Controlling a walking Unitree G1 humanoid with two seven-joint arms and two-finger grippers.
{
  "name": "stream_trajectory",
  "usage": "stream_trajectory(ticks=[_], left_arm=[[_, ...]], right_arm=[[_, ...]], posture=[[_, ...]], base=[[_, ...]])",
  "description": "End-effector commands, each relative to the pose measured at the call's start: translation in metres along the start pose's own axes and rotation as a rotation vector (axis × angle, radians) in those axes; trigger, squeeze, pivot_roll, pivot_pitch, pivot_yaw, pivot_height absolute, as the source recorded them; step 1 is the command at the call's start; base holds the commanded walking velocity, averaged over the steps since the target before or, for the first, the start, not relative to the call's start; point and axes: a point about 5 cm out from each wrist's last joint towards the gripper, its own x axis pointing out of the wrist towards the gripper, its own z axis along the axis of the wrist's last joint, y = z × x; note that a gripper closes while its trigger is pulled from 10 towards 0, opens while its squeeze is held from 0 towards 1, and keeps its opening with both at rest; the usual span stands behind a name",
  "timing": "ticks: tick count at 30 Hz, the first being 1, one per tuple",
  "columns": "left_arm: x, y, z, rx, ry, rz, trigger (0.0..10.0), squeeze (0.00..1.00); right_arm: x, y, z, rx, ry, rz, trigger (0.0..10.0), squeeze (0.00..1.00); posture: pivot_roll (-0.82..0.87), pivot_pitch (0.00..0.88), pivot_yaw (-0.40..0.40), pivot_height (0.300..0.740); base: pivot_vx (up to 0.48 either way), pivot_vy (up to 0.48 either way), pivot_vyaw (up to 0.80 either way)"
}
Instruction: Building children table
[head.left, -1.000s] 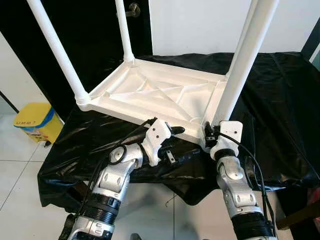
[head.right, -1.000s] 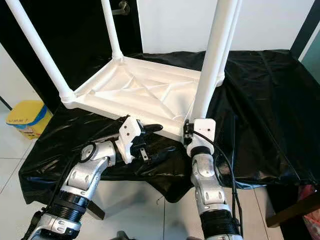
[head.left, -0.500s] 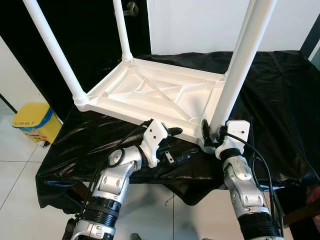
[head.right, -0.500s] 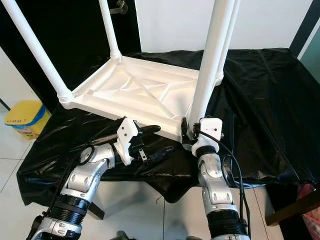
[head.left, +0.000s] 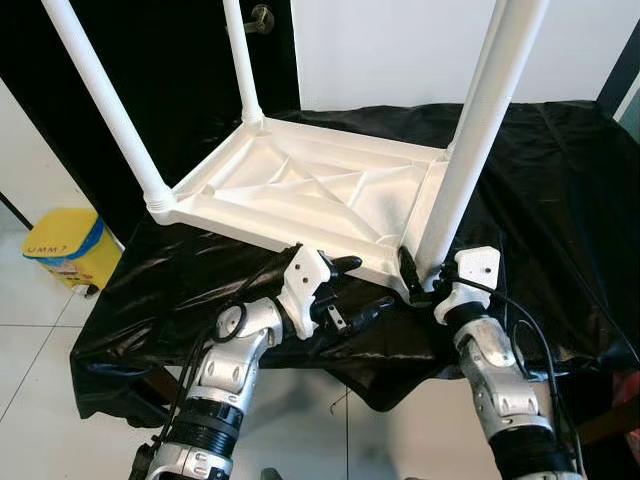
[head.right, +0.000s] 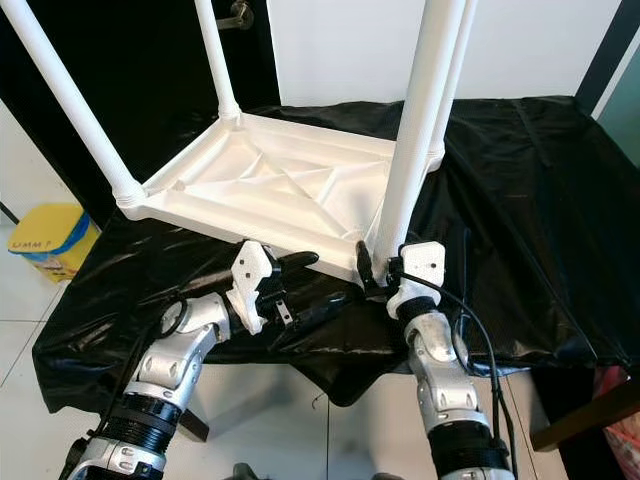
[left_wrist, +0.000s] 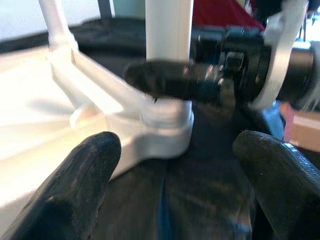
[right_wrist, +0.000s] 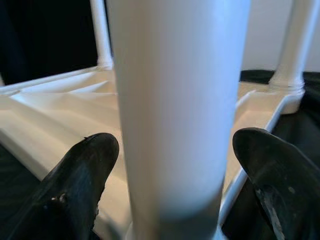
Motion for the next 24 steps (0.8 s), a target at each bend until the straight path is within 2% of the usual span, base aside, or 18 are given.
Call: stream_trajectory(ticks=[1, 10, 14, 19, 20, 21, 22, 24], left_arm=[[0.0, 0.005, -0.001, 0.024, 0.012, 0.083, 10.0, 0.0], [0.005, 0.0, 0.002, 0.049, 0.009, 0.008, 10.0, 0.0], [0.007, -0.001, 0.004, 0.055, 0.005, -0.026, 10.0, 0.0], [0.014, -0.008, 0.016, 0.057, -0.04, -0.08, 10.0, 0.0], [0.016, -0.01, 0.018, 0.059, -0.046, -0.088, 10.0, 0.0], [0.017, -0.011, 0.019, 0.06, -0.049, -0.092, 10.0, 0.0], [0.018, -0.012, 0.02, 0.063, -0.052, -0.095, 10.0, 0.0], [0.019, -0.015, 0.021, 0.062, -0.059, -0.102, 10.0, 0.0]], right_arm=[[-0.003, 0.003, -0.008, -0.001, 0.02, 0.06, 10.0, 0.0], [0.0, -0.001, -0.008, -0.042, 0.038, 0.189, 10.0, 0.0], [0.007, -0.009, -0.005, -0.072, 0.042, 0.238, 10.0, 0.0], [0.017, -0.02, -0.001, -0.114, 0.055, 0.279, 10.0, 0.0], [0.019, -0.022, -0.001, -0.12, 0.059, 0.286, 8.5, 0.0], [0.02, -0.023, -0.001, -0.123, 0.062, 0.29, 8.5, 0.0], [0.021, -0.024, -0.001, -0.131, 0.067, 0.298, 0.0, 0.0], [0.022, -0.026, -0.003, -0.144, 0.08, 0.306, 0.0, 0.0]], posture=[[-0.18, 0.0, 0.047, 0.74], [-0.18, 0.0, 0.046, 0.74], [-0.18, 0.0, 0.046, 0.74], [-0.16, 0.0, 0.022, 0.74], [-0.15, 0.0, 0.012, 0.74], [-0.15, 0.0, 0.011, 0.74], [-0.14, 0.0, 0.005, 0.74], [-0.13, 0.0, -0.002, 0.74]], base=[[0.0, 0.0, 0.0], [0.0, 0.0, 0.0], [0.0, 0.0, 0.0], [0.0, 0.0, 0.0], [0.0, 0.0, 0.0], [0.0, 0.0, 0.0], [0.0, 0.0, 0.0], [0.0, 0.0, 0.0]])
